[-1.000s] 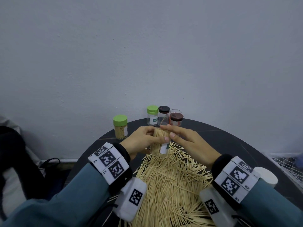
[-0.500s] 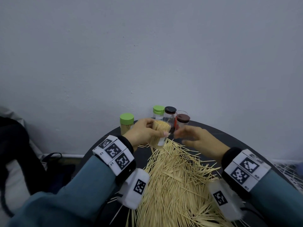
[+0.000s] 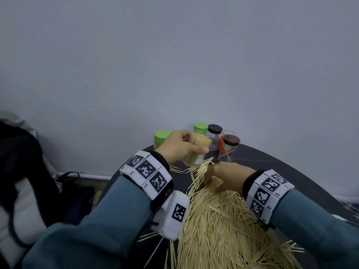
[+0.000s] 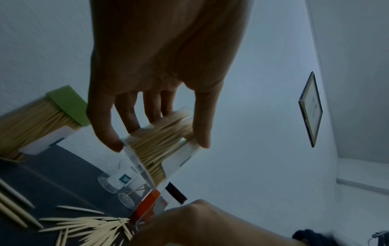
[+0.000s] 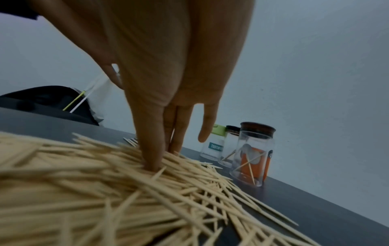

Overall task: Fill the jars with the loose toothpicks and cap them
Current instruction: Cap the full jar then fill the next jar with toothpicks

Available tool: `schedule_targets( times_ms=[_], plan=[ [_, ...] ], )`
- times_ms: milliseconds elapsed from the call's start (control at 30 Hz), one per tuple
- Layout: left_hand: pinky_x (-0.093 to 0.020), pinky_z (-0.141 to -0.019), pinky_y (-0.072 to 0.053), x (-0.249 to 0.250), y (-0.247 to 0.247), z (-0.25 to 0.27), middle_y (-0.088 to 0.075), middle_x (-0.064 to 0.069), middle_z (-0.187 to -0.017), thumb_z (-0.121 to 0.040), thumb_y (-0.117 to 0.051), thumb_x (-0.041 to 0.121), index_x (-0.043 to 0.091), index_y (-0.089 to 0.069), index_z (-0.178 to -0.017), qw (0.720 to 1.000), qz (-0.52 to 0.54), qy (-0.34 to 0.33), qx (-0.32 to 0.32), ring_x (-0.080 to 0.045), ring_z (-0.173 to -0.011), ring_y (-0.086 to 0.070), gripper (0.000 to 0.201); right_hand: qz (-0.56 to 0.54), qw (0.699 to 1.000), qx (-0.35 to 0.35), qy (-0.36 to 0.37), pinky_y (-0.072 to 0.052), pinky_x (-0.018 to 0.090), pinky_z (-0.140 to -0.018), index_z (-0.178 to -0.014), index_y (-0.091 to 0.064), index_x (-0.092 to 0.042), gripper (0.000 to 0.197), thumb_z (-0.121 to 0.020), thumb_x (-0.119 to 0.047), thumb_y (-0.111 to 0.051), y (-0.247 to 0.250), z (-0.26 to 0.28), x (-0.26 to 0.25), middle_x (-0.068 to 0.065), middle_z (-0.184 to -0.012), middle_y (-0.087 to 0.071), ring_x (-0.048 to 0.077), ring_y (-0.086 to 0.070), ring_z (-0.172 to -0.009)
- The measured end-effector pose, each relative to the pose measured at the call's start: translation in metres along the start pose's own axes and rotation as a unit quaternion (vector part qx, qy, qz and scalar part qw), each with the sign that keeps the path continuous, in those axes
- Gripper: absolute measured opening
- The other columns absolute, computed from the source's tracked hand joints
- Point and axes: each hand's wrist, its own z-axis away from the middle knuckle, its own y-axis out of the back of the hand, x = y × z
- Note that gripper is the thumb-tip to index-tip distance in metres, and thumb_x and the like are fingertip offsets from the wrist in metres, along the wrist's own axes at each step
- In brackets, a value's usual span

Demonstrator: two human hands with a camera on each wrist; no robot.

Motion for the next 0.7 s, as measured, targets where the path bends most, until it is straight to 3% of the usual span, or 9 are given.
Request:
schedule_targets(
  times_ms=[167,400,467,567,700],
  plan=[
    [-0.029,-0.086,-0.046,0.001,-0.001,0.001,-0.060,-0.002,-0.107,-0.077,-0.075,0.007,0.007,-0.054,-0.121,1.000,-0.012,-0.004,-0.006,-0.015,-0.099,-0.056,0.049,-0.004,0.999,0.034,0.010,-0.047,0.028,-0.086,-0.110,-0.064,-0.019,0.024,-0.086,-0.015,-0.064,-0.003,0.005,0.007,-0.003,-0.113,-0.063,0.015,-0.058,-0.105],
    [-0.026,-0.083,-0.047,-0.001,-0.004,0.001,-0.062,-0.005,-0.113,-0.077,-0.075,0.008,0.008,-0.054,-0.122,1.000,-0.021,-0.006,-0.006,-0.015,-0.101,-0.058,0.050,0.036,0.996,0.077,0.009,-0.047,0.031,-0.083,-0.115,-0.060,-0.014,0.024,-0.092,-0.018,-0.056,-0.004,0.016,0.007,0.003,-0.107,-0.066,0.021,-0.060,-0.099],
    [-0.030,-0.088,-0.048,-0.001,-0.004,0.001,-0.062,-0.006,-0.118,-0.076,-0.076,0.010,0.008,-0.054,-0.124,1.000,-0.026,-0.005,-0.003,-0.018,-0.107,-0.058,0.053,0.033,0.996,0.087,-0.002,-0.047,0.032,-0.082,-0.115,-0.058,-0.012,0.024,-0.093,-0.018,-0.055,-0.005,0.018,0.007,0.005,-0.105,-0.065,0.022,-0.060,-0.097],
    [-0.034,-0.093,-0.048,-0.002,-0.006,0.000,-0.063,-0.006,-0.118,-0.075,-0.077,0.011,0.009,-0.054,-0.123,1.000,-0.028,-0.003,-0.004,-0.020,-0.111,-0.058,0.053,-0.009,0.992,0.121,-0.021,-0.044,0.030,-0.079,-0.114,-0.058,-0.013,0.022,-0.093,-0.020,-0.055,-0.006,0.023,0.009,0.007,-0.100,-0.065,0.023,-0.059,-0.096],
    [-0.032,-0.089,-0.048,-0.003,-0.007,0.000,-0.063,-0.001,-0.108,-0.075,-0.077,0.010,0.011,-0.054,-0.122,1.000,-0.022,-0.010,-0.010,-0.016,-0.105,-0.058,0.052,-0.114,0.971,0.206,-0.042,-0.046,0.025,-0.078,-0.107,-0.063,-0.011,0.020,-0.090,-0.020,-0.061,-0.005,0.035,0.014,0.005,-0.092,-0.067,0.018,-0.062,-0.087]
  ],
)
